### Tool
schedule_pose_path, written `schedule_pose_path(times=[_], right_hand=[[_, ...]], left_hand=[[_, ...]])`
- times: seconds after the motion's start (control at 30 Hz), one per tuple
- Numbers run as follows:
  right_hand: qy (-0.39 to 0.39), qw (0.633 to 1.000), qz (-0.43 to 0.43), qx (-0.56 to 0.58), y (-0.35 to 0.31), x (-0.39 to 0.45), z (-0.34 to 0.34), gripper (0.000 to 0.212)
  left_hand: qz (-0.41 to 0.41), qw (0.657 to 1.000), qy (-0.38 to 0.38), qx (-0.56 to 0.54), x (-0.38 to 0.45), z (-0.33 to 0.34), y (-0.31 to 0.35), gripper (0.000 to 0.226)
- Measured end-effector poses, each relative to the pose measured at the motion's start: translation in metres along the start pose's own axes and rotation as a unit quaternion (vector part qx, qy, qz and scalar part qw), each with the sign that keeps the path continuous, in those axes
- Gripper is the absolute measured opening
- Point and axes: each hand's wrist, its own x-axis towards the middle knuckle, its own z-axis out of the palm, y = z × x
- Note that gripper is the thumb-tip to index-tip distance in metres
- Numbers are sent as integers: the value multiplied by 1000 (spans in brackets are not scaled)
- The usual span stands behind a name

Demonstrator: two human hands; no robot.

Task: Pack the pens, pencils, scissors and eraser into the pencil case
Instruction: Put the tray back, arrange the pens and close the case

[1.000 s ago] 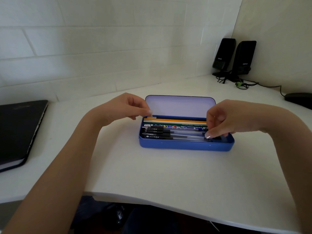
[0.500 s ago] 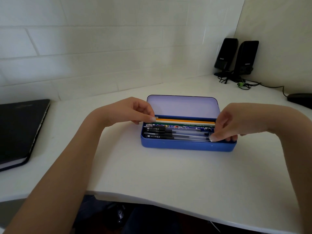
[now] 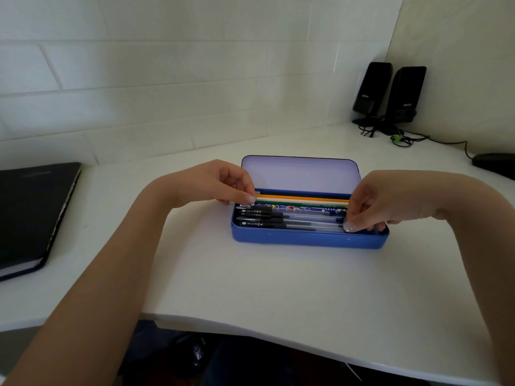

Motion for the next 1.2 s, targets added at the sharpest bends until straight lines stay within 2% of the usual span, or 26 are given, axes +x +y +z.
schedule_pose_path(times=[0.1,0.23,0.4,0.67,1.07,1.2], right_hand=[[8,1000,-5,6,0,2,1,23],[-21,1000,1,17,1,1,0,24],[-43,999,-5,-25,1,3,3,22],[6,1000,7,16,-1,3,1,19],[-4,999,13,47,-2,6,3,18],[47,995,2,86,-2,3,-1,18]], left_hand=[[-1,1000,1,0,-1,0,1,24],[-5,1000,-1,1,-2,0,2,25],[-7,1000,-1,5,-2,0,2,25],[-2,1000,-9,2,-2,1,3,25],[-2,1000,-7,3,-2,0,1,22],[-6,999,34,5,1,-3,-2,12]])
